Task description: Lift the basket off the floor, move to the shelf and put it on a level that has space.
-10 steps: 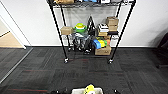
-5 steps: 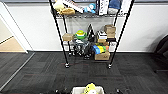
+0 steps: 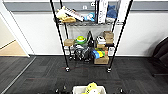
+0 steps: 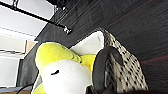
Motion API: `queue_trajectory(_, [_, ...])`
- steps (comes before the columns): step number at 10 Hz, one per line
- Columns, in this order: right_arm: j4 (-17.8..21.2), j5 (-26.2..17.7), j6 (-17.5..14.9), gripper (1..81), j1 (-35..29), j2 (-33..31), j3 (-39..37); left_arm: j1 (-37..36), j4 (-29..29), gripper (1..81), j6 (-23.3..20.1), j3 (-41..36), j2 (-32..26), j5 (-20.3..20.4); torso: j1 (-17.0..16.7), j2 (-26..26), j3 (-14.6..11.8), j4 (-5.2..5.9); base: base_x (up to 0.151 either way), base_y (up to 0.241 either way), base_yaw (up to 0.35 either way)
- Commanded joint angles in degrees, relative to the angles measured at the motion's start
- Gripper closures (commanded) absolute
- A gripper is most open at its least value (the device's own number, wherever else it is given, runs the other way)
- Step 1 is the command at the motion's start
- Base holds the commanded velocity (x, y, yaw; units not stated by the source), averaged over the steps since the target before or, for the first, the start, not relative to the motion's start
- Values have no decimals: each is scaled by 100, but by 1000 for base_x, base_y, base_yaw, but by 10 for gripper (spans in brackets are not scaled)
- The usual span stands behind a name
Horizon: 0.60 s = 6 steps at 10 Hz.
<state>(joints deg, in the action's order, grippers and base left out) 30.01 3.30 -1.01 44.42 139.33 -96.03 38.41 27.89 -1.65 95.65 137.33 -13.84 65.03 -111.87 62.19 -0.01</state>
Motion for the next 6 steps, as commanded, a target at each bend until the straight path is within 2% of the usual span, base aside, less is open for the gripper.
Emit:
queue_trajectory(1, [136,109,66,811,-614,-587,964,-743,190,811,-29,-670,-346,-216,-360,560,2,0,0,0,0])
queue_trajectory(2, [136,144,57,811,-561,-718,1129,-743,190,811,-20,-800,-398,-216,-450,691,-33,0,0,0,0])
queue_trajectory(4, [128,292,48,811,-543,-981,1541,-743,190,811,-20,-1255,-625,46,-673,1045,-57,0,0,0,0])
queue_trajectory(6, [128,417,48,811,-579,-1175,1867,-787,190,811,-20,-1602,-847,92,-918,1423,-376,0,0,0,0])
